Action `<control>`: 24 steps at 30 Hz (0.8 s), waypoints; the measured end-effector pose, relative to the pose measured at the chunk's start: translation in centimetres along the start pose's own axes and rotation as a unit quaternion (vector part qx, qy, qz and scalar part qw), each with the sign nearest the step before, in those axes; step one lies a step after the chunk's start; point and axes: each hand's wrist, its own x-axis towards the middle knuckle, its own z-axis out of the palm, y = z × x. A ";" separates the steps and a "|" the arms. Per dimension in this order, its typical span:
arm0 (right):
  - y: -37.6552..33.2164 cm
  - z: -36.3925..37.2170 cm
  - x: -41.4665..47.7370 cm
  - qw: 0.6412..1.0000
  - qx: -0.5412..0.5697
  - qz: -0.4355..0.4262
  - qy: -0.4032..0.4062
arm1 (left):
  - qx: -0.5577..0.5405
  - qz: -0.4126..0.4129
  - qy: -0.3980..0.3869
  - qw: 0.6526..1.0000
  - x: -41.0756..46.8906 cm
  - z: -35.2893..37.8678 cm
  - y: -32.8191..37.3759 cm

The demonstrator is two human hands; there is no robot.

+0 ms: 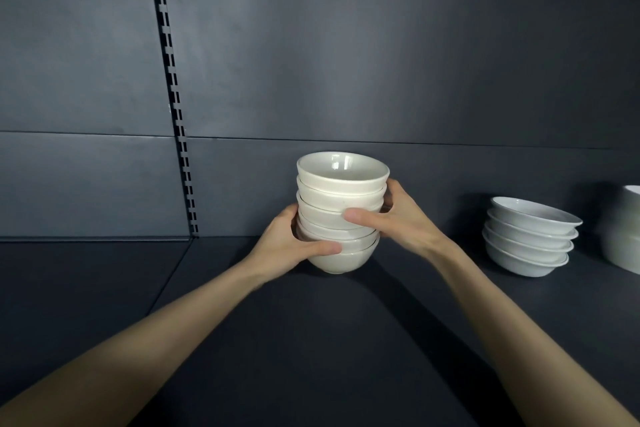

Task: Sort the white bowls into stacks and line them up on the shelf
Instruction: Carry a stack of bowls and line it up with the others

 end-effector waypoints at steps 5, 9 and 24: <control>0.0 0.1 0.0 1.000 0.005 -0.002 0.003 | -0.004 -0.016 -0.018 1.000 0.3 -0.5 0.0; -0.1 0.2 0.0 1.000 0.009 -0.001 0.004 | -0.001 -0.022 -0.023 0.999 0.3 -1.1 -0.1; -0.1 0.2 -0.1 1.000 0.017 -0.001 0.009 | 0.005 -0.022 -0.027 0.999 0.4 -1.1 0.3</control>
